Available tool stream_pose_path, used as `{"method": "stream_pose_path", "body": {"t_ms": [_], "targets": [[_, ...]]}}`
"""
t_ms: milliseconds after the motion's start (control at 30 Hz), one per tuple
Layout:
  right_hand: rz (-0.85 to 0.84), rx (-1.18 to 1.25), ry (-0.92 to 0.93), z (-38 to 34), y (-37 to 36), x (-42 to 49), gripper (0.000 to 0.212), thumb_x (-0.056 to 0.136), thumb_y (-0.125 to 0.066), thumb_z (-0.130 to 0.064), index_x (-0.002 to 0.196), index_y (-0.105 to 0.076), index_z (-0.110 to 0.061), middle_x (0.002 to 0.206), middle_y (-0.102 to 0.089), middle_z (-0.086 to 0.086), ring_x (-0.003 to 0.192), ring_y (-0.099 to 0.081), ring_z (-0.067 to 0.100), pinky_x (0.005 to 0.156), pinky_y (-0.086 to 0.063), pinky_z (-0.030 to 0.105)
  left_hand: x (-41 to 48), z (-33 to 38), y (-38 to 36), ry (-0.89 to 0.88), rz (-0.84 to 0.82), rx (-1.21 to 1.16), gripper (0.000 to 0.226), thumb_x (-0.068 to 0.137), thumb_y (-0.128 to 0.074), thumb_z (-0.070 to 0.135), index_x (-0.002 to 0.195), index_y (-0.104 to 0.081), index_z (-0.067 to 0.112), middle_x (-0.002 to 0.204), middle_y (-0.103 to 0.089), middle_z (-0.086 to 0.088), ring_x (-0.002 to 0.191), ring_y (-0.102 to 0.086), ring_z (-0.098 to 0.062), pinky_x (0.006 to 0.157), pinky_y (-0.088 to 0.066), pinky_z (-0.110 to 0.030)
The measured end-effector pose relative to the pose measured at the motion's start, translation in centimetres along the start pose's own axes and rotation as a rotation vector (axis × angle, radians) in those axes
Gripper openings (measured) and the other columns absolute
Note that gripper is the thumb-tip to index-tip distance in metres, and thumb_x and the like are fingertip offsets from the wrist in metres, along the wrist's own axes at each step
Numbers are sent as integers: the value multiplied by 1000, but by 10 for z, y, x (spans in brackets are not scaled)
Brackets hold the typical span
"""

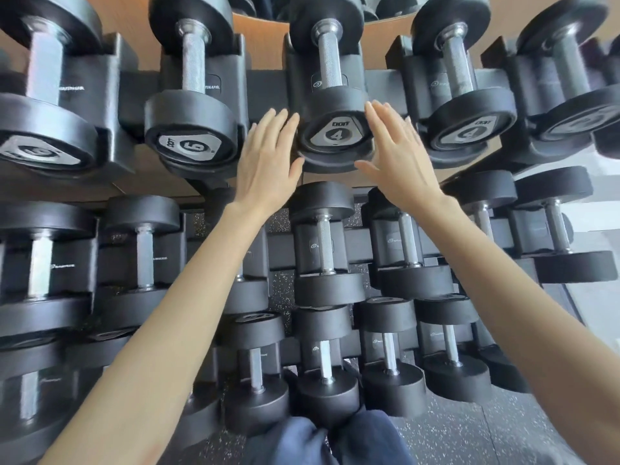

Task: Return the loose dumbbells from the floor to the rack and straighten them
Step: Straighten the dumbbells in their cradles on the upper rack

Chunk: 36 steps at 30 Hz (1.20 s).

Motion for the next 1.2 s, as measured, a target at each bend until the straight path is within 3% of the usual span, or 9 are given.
{"method": "stream_pose_path", "body": {"t_ms": [200,433,800,1200], "targets": [[31,-77,32,-23,-4,-57,79,83,-65,-20,146,-20,-7,153,-22,13,143,-15,27,116,-13,49,-50,21,21,-30,0,154,61,91,-48,33,144,-31,8,151,-31,-15,142,-23,-31,116,-11,-48],[-10,-32,96,-44,-15,-119,78,83,-63,-24,146,-19,-8,153,-20,16,142,-15,30,113,-16,55,-128,45,14,99,-94,261,63,91,-38,43,146,-29,14,152,-30,-15,141,-24,-33,114,-15,-57],[-113,21,262,-80,-28,-175,78,83,-65,-25,146,-22,-10,153,-22,13,142,-17,29,113,-18,53,-221,63,17,230,-139,311,64,90,-31,43,147,-27,16,153,-28,-16,142,-22,-32,115,-18,-54],[-129,40,313,-124,-35,-155,77,85,-63,-24,147,-19,-11,154,-21,12,143,-15,28,114,-17,53,-237,28,51,208,-99,359,62,89,-37,39,146,-30,15,151,-32,-14,140,-28,-31,114,-18,-51]]}}
Point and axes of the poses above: each hand's wrist, its own x-axis towards the middle knuckle, its own y-axis out of the back of the hand, z = x × y, the point moved 5 cm from there along x, towards the middle knuckle
